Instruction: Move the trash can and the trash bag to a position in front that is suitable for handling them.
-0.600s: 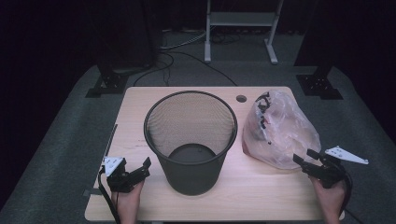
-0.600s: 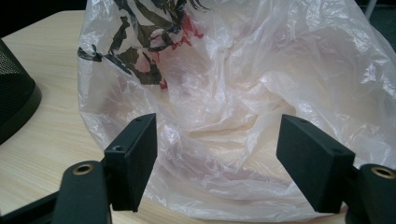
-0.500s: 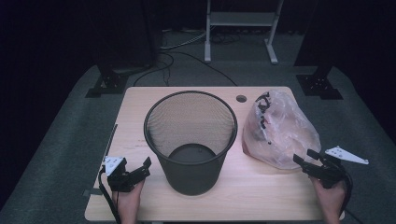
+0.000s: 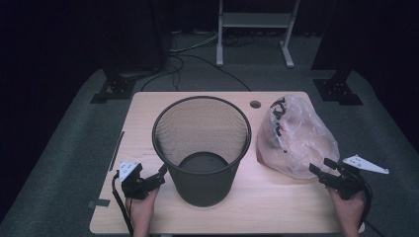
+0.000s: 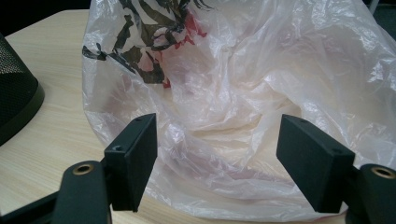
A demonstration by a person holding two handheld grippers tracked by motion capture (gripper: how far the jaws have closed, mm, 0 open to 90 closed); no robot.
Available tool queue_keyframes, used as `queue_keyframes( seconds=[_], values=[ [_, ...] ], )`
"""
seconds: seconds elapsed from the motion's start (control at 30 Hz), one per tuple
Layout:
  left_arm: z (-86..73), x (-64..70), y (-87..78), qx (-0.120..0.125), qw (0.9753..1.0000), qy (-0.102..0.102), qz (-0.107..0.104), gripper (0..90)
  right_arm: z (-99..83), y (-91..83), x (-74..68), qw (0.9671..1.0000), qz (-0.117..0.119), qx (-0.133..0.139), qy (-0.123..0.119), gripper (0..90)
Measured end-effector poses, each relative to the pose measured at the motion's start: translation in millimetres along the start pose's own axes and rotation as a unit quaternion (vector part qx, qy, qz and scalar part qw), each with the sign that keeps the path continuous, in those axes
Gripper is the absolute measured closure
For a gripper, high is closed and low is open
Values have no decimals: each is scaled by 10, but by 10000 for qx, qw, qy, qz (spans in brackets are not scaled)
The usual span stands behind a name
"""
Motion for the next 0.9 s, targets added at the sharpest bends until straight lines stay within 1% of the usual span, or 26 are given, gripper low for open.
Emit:
queue_keyframes(
  seconds=[0.17, 0.2, 0.27, 0.53, 0.63, 0.8, 0.9],
  values=[
    [-7, 31, 12, -12, 10000, 15, -80, 29, 0, -8, 1, 10000, 0, 16, -9, 285],
    [-17, 54, 27, -42, 9999, 40, -114, 29, 0, -7, 1, 10000, -3, 11, -10, 284],
    [-22, 57, 36, -44, 9999, 12, -150, 42, -2, -3, 3, 10000, 2, 6, -2, 284],
    [-27, 73, 44, -57, 9998, -8, -188, 54, 1, -5, -10, 10000, 15, 27, -30, 284],
    [-41, 106, 53, -117, 9995, 51, -301, 55, 1, -12, -9, 10000, 18, 43, -6, 284],
    [-79, 184, 82, -181, 9986, 208, -462, 54, -2, -14, 0, 10000, 17, 42, 8, 284],
    [-105, 234, 95, -218, 9982, 281, -492, 54, -3, -17, 7, 10000, 16, 53, 9, 284]
  ],
)
Point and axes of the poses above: each handheld gripper's, and its own axes: y roughly forward along the jaws, z roughly out of its top, x roughly to its right, the point moved 2 cm from there along y, roughly forward along the jaws, and after that the axes turned 11 degrees about -y, right-handed, at the moved point
